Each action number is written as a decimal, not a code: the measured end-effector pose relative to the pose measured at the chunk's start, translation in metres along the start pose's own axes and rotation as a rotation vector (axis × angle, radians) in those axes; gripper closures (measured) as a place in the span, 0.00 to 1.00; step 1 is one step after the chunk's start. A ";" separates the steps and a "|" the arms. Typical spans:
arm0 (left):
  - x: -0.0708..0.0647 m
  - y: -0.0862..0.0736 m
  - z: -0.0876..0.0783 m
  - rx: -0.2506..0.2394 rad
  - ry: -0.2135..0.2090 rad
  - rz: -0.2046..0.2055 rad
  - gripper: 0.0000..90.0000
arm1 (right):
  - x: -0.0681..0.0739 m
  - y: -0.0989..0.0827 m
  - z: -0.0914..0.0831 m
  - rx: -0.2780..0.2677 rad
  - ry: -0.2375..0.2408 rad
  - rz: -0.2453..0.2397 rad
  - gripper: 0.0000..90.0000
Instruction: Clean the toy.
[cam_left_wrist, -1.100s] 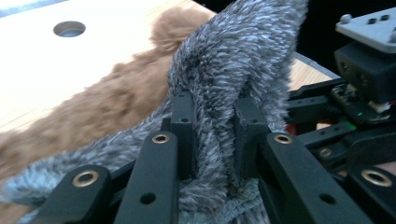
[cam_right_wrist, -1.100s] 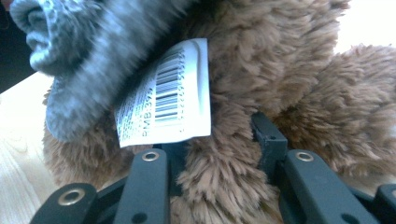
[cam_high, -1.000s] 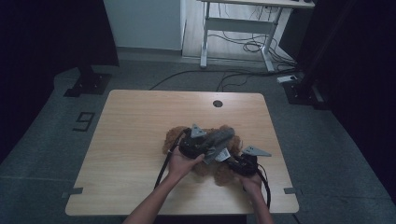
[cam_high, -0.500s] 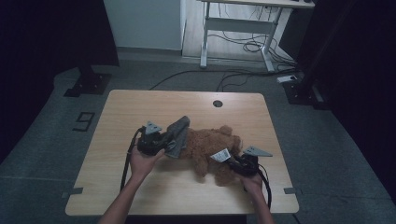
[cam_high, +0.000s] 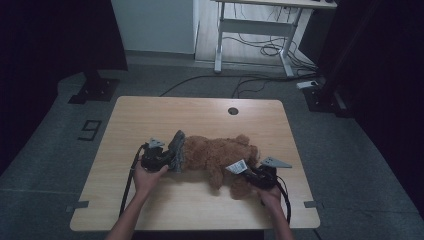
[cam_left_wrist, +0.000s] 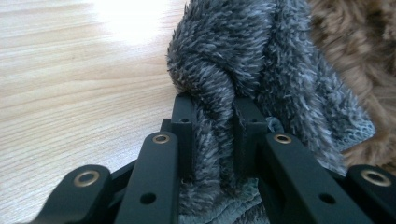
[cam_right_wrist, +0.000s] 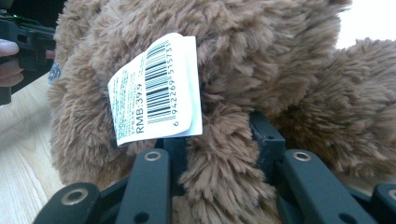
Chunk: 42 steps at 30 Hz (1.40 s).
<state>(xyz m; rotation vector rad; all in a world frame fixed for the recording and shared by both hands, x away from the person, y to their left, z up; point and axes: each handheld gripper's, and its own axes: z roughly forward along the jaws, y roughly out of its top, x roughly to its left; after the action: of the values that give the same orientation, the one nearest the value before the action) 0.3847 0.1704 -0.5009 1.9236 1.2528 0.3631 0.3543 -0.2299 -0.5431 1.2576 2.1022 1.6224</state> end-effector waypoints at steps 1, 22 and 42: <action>0.000 0.000 0.000 0.000 0.000 0.000 0.82 | 0.000 0.000 0.000 0.000 0.000 0.000 0.73; -0.098 0.069 -0.017 -0.142 -0.144 0.215 0.81 | -0.001 0.000 -0.001 0.005 0.001 0.001 0.73; -0.141 0.086 0.031 -0.031 -0.124 0.261 0.81 | 0.000 -0.002 -0.001 0.011 -0.004 -0.011 0.73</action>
<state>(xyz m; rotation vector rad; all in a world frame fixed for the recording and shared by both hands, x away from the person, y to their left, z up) 0.3925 0.0167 -0.4320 2.0546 0.9134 0.3871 0.3527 -0.2307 -0.5446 1.2488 2.1144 1.6048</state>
